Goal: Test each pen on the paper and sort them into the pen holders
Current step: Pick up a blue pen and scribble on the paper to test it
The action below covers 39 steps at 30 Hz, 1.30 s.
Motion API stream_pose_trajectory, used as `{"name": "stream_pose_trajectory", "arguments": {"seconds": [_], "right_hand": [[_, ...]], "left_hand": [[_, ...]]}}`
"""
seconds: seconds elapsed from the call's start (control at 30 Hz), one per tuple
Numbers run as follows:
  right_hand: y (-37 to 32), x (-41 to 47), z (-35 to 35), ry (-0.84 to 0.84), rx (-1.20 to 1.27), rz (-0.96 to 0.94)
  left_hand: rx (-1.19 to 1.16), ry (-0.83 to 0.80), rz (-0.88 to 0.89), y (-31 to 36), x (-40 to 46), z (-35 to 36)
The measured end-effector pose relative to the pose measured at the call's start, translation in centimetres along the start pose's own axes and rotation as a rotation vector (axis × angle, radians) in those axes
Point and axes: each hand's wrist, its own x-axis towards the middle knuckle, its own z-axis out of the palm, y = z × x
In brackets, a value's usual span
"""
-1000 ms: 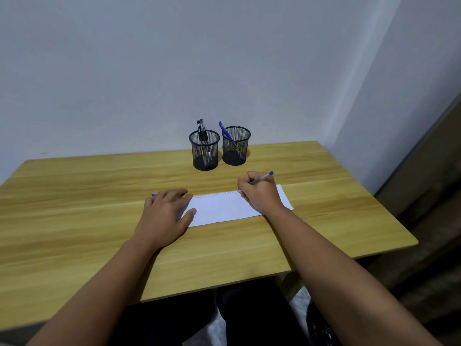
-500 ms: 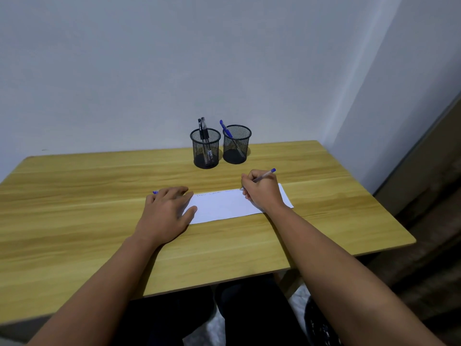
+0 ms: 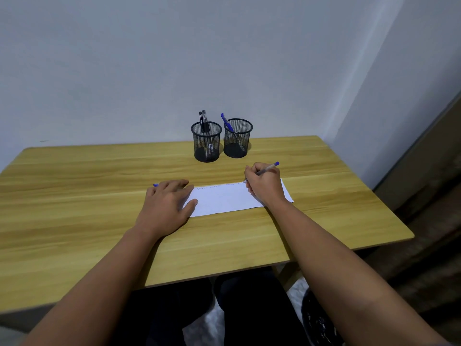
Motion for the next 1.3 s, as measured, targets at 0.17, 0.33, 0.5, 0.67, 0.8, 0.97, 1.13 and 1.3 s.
{"name": "stream_pose_trajectory", "arguments": {"seconds": [0.17, 0.33, 0.5, 0.67, 0.8, 0.97, 1.13, 1.3], "right_hand": [[0.1, 0.1, 0.1, -0.014, -0.008, 0.012], [-0.1, 0.0, 0.2, -0.010, -0.004, 0.004], [0.0, 0.2, 0.0, 0.009, 0.002, -0.019], [0.1, 0.3, 0.1, 0.004, -0.032, -0.021], [0.0, 0.2, 0.2, 0.027, -0.059, -0.050], [0.2, 0.3, 0.2, 0.058, -0.106, -0.070], [0.0, 0.1, 0.3, 0.076, -0.129, -0.090], [-0.9, 0.3, -0.3, 0.184, 0.004, 0.010]], "left_hand": [[0.008, -0.006, -0.002, -0.1, 0.0, 0.1], [0.007, -0.006, -0.004, 0.0, 0.1, 0.0], [0.011, -0.003, -0.005, 0.0, 0.1, 0.0], [0.000, -0.001, 0.001, 0.0, 0.1, 0.0], [-0.002, 0.003, -0.004, 0.0, 0.1, 0.1], [0.000, 0.002, 0.002, 0.0, 0.0, 0.0], [-0.002, 0.000, 0.000, 0.0, 0.0, 0.0], [-0.002, -0.011, 0.001, 0.1, 0.1, 0.0]]}}
